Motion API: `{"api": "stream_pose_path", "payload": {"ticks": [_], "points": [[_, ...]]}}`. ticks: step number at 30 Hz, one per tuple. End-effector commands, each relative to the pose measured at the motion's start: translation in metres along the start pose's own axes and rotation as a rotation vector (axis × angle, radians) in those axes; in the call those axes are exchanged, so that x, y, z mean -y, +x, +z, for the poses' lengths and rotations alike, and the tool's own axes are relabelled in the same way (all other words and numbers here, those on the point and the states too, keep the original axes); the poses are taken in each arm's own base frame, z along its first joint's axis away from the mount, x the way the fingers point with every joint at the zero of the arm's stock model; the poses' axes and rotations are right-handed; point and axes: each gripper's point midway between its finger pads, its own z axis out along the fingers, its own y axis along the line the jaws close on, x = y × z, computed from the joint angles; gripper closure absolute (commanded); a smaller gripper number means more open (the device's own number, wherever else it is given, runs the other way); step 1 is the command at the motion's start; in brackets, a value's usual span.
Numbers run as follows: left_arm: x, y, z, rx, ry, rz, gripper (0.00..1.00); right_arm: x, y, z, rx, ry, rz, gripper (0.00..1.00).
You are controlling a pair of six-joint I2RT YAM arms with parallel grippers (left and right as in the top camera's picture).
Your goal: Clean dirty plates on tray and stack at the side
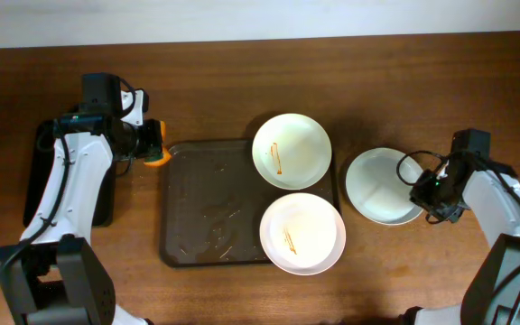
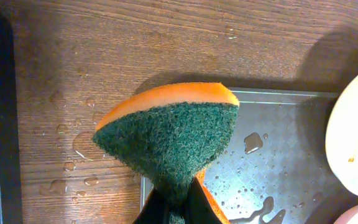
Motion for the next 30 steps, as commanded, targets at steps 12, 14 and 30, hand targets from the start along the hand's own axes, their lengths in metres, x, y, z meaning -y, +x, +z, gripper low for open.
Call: {"api": "stream_pose_path", "payload": {"ticks": [12,14,30], "points": [[0.005,-0.005,-0.007,0.022,0.013,0.017,1.00,-0.101,0.126,-0.055,-0.277,-0.178,-0.432,0.55],[0.005,-0.005,-0.007,0.023,0.013,0.018,1.00,-0.093,0.145,-0.036,-0.271,-0.071,-0.415,0.60],[0.005,-0.005,-0.007,0.023,0.013,0.017,1.00,-0.137,0.175,-0.019,-0.265,-0.236,-0.429,0.96]]}}
